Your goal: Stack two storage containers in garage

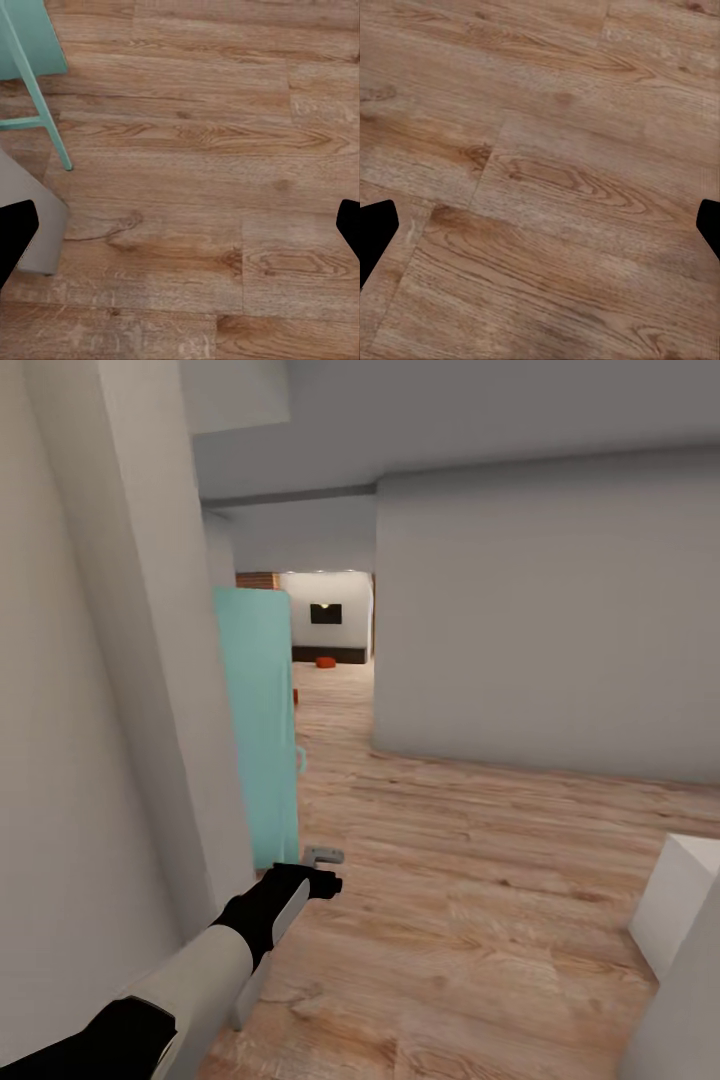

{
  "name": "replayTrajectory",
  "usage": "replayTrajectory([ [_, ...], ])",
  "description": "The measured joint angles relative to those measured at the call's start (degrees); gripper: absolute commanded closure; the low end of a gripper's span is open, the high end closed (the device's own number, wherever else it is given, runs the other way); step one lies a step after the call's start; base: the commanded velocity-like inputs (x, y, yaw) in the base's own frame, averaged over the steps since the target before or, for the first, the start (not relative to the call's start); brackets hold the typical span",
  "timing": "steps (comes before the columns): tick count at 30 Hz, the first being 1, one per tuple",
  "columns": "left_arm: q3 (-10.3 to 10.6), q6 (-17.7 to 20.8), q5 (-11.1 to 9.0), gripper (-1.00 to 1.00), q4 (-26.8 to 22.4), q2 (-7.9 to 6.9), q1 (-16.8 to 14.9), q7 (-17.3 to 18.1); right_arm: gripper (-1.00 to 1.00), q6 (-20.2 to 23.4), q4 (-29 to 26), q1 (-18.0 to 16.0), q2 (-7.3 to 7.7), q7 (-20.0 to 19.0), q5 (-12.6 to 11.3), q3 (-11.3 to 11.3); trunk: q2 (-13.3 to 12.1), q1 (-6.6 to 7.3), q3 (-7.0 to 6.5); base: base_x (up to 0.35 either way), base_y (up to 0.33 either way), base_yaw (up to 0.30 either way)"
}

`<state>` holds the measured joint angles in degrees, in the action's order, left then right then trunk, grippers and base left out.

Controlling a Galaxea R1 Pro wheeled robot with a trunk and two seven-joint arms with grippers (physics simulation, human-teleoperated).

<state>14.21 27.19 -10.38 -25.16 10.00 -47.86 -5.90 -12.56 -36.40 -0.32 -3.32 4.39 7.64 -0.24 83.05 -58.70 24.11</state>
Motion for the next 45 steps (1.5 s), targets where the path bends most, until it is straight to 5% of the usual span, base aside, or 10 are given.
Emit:
replayTrajectory([
  [45, -0.08, -0.33, -0.17, -1.00, 4.21, 0.00, 1.23, -0.01, -1.00, 0.00, -0.02, 0.00, 0.00, 0.01, 0.02, 0.00, 0.00, 0.00, 0.00, 0.310, -0.016, 0.000],
])
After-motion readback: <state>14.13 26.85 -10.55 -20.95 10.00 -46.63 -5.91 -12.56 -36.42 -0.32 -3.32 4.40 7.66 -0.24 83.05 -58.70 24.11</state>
